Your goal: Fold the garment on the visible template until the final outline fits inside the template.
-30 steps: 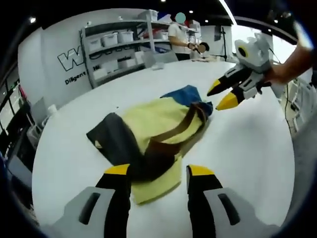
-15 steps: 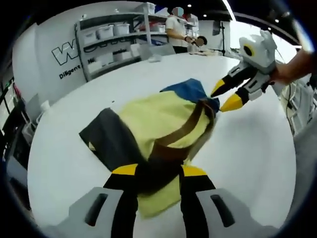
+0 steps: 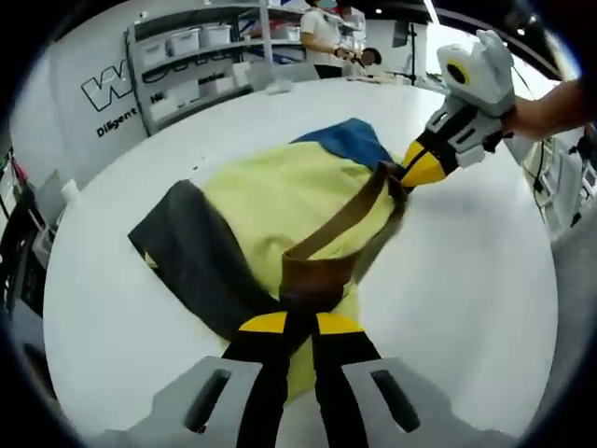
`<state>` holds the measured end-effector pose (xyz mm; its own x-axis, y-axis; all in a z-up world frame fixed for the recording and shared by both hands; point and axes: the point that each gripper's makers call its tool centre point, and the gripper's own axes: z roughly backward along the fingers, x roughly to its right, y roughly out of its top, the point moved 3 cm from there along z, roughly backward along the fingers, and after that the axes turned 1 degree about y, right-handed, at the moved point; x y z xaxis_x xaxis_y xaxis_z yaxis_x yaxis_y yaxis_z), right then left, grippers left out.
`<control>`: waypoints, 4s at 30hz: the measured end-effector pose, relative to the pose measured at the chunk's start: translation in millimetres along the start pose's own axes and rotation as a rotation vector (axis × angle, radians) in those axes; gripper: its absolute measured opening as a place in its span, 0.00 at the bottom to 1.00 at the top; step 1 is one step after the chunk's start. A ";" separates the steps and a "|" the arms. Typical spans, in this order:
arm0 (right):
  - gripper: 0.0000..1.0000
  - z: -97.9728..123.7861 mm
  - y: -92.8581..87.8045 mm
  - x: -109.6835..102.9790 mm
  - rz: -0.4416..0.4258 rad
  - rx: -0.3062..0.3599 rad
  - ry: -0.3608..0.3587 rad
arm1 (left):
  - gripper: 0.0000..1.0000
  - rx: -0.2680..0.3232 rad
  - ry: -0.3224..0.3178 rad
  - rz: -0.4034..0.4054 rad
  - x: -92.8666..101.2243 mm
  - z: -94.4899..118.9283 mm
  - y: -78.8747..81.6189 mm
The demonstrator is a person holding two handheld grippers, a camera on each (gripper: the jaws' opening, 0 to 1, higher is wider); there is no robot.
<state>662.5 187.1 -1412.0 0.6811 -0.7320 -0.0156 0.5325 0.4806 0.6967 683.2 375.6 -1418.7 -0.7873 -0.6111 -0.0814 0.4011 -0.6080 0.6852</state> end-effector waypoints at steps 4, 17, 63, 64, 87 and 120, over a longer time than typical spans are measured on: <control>0.00 3.6 -10.6 -8.0 0.011 -0.032 0.025 | 0.04 -0.008 -0.018 0.091 2.2 2.5 -0.1; 0.00 26.5 -25.4 -31.6 -0.022 -0.088 0.085 | 0.04 -0.053 -0.088 0.030 31.3 16.0 -13.1; 0.00 101.0 -71.3 -126.5 -0.185 -0.041 0.275 | 0.04 -0.057 -0.104 -0.130 128.2 107.4 -53.2; 0.00 101.8 -72.7 -128.7 -0.191 -0.038 0.279 | 0.04 -0.061 -0.103 -0.132 129.6 108.3 -55.8; 0.00 125.7 -70.8 -169.8 -0.091 -0.046 0.383 | 0.04 -0.055 -0.086 -0.172 142.3 139.8 -56.9; 0.00 176.3 -68.3 -203.0 -0.081 -0.032 0.494 | 0.04 0.022 -0.205 -0.132 170.5 197.8 -56.7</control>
<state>399.3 217.8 -1330.0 0.7892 -0.4551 -0.4123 0.6036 0.4517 0.6570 433.5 406.1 -1328.2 -0.9117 -0.4101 -0.0239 0.2801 -0.6633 0.6939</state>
